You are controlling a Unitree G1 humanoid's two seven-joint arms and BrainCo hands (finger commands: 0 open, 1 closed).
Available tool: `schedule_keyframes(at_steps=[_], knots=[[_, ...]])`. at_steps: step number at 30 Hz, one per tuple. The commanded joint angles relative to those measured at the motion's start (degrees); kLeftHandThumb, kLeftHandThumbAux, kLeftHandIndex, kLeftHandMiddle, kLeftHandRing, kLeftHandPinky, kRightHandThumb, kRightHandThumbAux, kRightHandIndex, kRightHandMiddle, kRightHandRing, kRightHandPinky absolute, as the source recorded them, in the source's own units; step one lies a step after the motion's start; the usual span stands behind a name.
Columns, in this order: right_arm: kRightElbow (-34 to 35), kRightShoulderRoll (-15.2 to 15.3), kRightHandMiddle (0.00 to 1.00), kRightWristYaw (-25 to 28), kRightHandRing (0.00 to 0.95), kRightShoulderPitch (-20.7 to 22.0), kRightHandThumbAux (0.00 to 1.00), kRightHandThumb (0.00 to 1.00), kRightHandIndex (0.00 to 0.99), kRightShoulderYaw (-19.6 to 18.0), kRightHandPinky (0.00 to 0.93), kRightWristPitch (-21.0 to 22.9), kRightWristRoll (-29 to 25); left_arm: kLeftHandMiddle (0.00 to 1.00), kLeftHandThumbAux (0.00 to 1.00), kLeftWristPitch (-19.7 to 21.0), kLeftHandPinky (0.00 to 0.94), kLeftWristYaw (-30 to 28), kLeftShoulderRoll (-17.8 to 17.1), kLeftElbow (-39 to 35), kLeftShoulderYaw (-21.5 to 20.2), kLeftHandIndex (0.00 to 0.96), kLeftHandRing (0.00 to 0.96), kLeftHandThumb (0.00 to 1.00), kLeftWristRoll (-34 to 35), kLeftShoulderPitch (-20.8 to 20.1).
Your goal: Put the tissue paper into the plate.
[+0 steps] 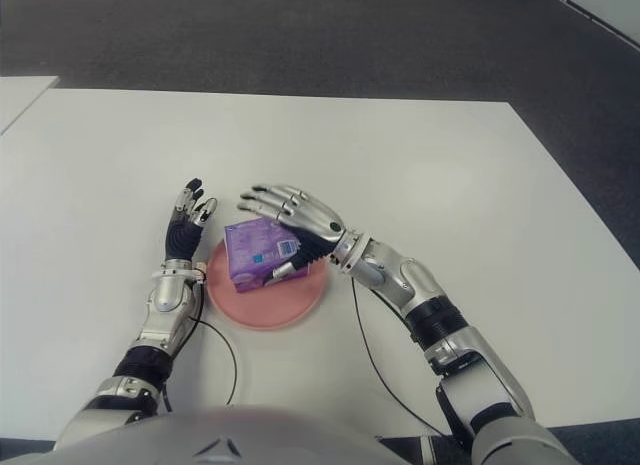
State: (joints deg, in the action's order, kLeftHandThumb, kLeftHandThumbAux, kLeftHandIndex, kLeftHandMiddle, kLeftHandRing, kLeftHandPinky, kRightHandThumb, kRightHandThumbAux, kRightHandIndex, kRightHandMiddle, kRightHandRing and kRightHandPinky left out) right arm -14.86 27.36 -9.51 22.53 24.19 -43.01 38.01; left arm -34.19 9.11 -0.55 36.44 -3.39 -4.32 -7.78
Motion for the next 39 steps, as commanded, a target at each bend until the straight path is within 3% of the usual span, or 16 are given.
schedule_keyframes(at_steps=[1,6,13,16,20,24,28,34,39], knots=[[0.52,-1.35,0.0,4.21,0.0,-1.77,0.373,0.174,0.0,-2.06,0.0,0.92,-7.33,0.0,0.433,-0.18,0.0,-1.08,-0.32,0.31,0.0,0.0,0.0,0.0,0.53,0.38],[1.36,-1.03,0.0,9.88,0.0,-1.17,0.353,0.193,0.0,-6.17,0.0,3.18,-17.17,0.0,0.407,-1.5,0.0,-1.05,-0.43,0.95,0.08,0.0,0.0,0.0,0.43,0.22],[0.88,-1.66,0.0,13.82,0.0,0.48,0.349,0.197,0.0,-9.85,0.0,5.8,-21.04,0.0,0.394,-3.38,0.0,-2.05,-0.74,2.05,-0.11,0.0,0.0,0.0,1.21,-0.27],[1.3,-3.39,0.0,13.82,0.0,0.07,0.373,0.199,0.0,-11.48,0.0,7.28,-22.82,0.0,0.393,-3.97,0.0,-2.21,-0.86,2.7,-0.24,0.0,0.0,0.0,1.42,-0.57],[-0.22,-6.79,0.0,12.47,0.0,0.34,0.427,0.202,0.0,-14.47,0.0,8.1,-26.72,0.0,0.397,-4.78,0.0,-2.19,-1.01,3.88,-0.36,0.0,0.0,0.0,1.37,-1.06],[-5.78,-8.68,0.0,11.09,0.0,2.75,0.482,0.183,0.0,-17.49,0.0,5.36,-28.86,0.0,0.401,-5.27,0.0,-2.22,-0.93,4.55,-0.45,0.0,0.0,0.0,1.55,-1.26],[-8.8,-10.79,0.0,10.59,0.0,3.13,0.536,0.141,0.0,-21.57,0.0,6.8,-33.53,0.0,0.409,-5.76,0.0,-2.25,-0.89,5.24,-0.49,0.0,0.0,0.0,1.71,-1.48],[-8.63,-17.19,0.0,11.05,0.0,2.5,0.57,0.087,0.001,-25.32,0.0,9.49,-42.21,0.0,0.419,-6.24,0.0,-2.69,-0.96,6.42,-0.65,0.0,0.0,0.0,2.34,-1.81],[-12.64,-23.92,0.022,10.13,0.0,-0.77,0.584,0.058,0.03,-26.13,0.0,6.31,-44.66,0.0,0.428,-7.11,0.0,-2.69,-0.94,7.41,-0.79,0.0,0.0,0.0,2.56,-2.13]])
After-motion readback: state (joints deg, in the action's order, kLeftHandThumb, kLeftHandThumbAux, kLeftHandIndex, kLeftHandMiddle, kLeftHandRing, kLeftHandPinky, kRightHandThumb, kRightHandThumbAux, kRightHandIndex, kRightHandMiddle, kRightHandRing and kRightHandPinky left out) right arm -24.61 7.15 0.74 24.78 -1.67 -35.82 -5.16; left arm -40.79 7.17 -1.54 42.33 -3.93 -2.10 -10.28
